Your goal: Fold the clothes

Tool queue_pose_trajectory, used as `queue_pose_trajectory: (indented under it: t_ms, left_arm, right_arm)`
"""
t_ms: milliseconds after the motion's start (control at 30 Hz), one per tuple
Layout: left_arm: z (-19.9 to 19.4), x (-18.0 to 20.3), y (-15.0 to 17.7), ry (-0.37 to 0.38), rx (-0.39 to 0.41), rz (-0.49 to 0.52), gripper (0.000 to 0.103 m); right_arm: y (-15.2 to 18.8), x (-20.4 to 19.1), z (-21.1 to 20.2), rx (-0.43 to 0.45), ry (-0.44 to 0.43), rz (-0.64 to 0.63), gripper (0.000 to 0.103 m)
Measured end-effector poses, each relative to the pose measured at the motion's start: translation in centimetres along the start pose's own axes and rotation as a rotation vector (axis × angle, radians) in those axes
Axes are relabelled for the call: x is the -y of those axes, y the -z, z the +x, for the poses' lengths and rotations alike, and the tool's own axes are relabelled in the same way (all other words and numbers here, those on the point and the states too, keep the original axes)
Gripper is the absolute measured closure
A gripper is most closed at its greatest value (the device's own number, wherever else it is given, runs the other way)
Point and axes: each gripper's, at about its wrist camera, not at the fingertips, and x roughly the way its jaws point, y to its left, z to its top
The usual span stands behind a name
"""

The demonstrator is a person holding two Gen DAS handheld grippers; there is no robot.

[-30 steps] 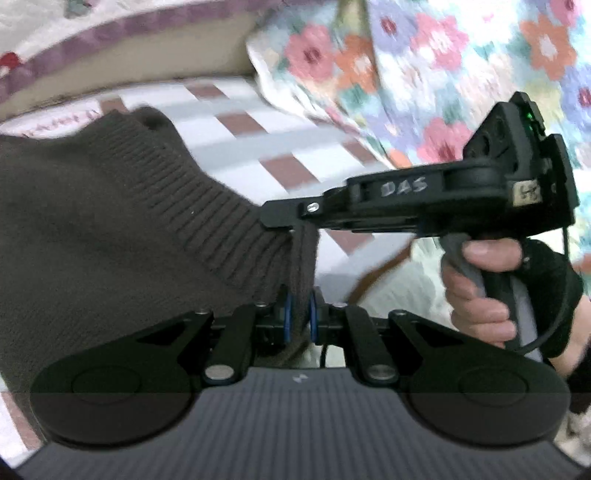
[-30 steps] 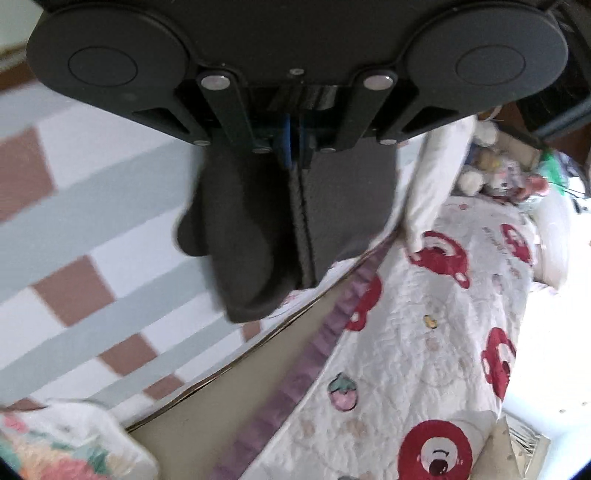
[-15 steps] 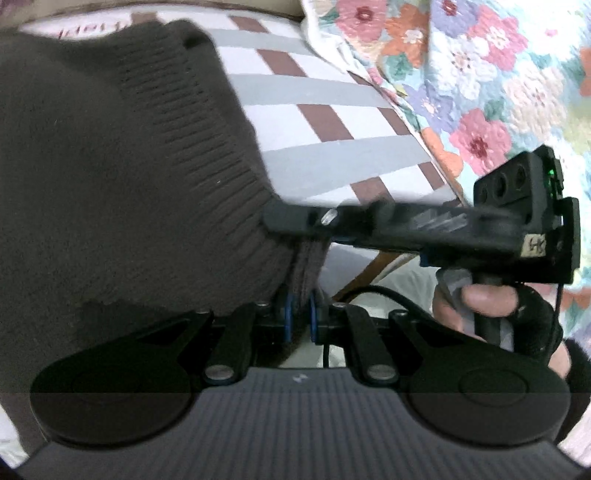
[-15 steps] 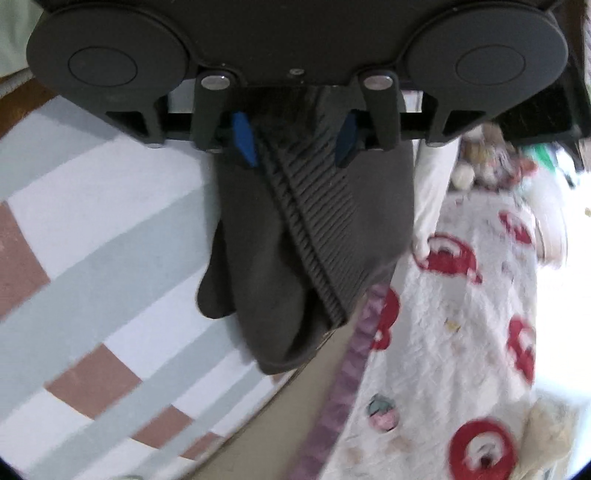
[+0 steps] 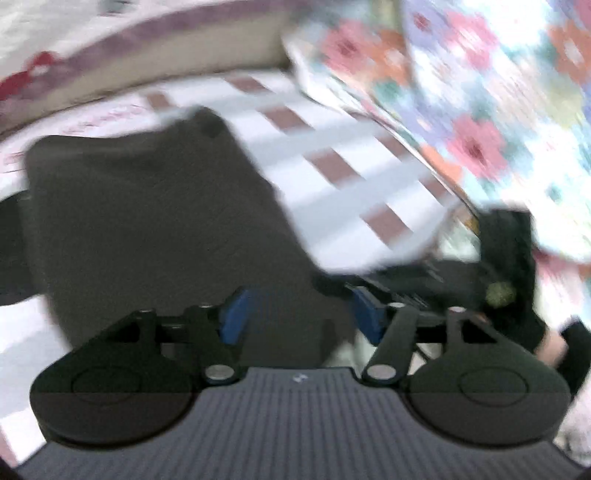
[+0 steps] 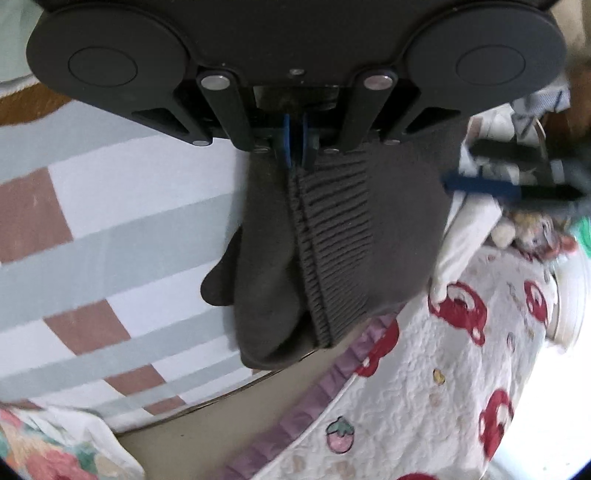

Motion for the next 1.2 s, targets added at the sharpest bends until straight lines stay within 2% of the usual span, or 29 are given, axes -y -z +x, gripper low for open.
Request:
queue_pose_trajectory:
  t_ms: [33,100,233,333,500,533,567,633,700,767,833,900,967,1100,1133,1200]
  left_arm:
    - [-0.2,-1.3,-0.3,-0.047,0.021,-0.029,0.038]
    - [0.4,-3.8,-0.7,-0.204,0.066,-0.047,0.038]
    - [2.0,-9.3,-0.7,-0.338,0.135,-0.121,0.038]
    - [2.3,-12.2,1.1,-0.221,0.219,-0.215,0.035]
    - [2.9,-11.6,2.8,-0.164,0.250,-0.130,0.035]
    - [3.1,-11.5,3.1,-0.153,0.255,-0.116,0.032]
    - [3.3,-11.5,3.1,-0.142,0.253,-0.122,0.031]
    - [3.6,-11.8,3.1,-0.123,0.250,-0.139,0.031]
    - [3.5,-12.1,3.0,-0.103,0.247,-0.157,0.031]
    - [3.4,-12.3,3.0,-0.088,0.246,-0.169,0.031]
    - [3.5,-12.5,3.0,-0.086,0.244,-0.169,0.031]
    - [3.4,-12.5,3.0,-0.086,0.242,-0.165,0.031]
    - [3.4,-12.3,3.0,-0.087,0.239,-0.164,0.031]
    - [2.9,-12.5,2.8,-0.075,0.238,-0.184,0.032]
    - [2.5,-12.7,2.6,-0.063,0.246,-0.191,0.032]
    - [1.1,-13.3,2.2,-0.033,0.293,-0.208,0.034]
  right_arm:
    - [-0.1,-0.2,0.0,-0.005,0.007,-0.015,0.096]
    - [-0.1,-0.8,0.0,-0.024,0.027,-0.048,0.096]
    - [-0.1,-2.4,0.2,-0.070,0.083,-0.156,0.096]
    - [-0.4,-3.2,0.6,-0.104,0.112,-0.186,0.095]
    - [-2.4,-5.4,1.2,-0.181,0.184,-0.275,0.088]
    - [-2.8,-5.9,1.4,-0.197,0.198,-0.293,0.084]
    - [-4.0,-6.5,1.1,-0.176,0.200,-0.292,0.081]
    - [-6.8,-7.9,0.8,-0.123,0.192,-0.282,0.052]
    - [-9.9,-9.1,1.2,-0.077,0.171,-0.275,0.048]
    - [-13.1,-10.1,2.2,-0.048,0.150,-0.279,0.048]
    - [-15.9,-10.4,4.8,-0.078,0.130,-0.282,0.048]
    - [-17.9,-9.8,7.8,-0.115,0.156,-0.263,0.048]
    - [-19.2,-8.6,10.4,-0.151,0.194,-0.228,0.048]
    - [-19.3,-7.1,13.5,-0.193,0.181,-0.141,0.049]
    - [-18.9,-7.3,13.9,-0.198,0.161,-0.142,0.064]
    - [-17.5,-9.3,13.9,-0.167,0.157,-0.250,0.087]
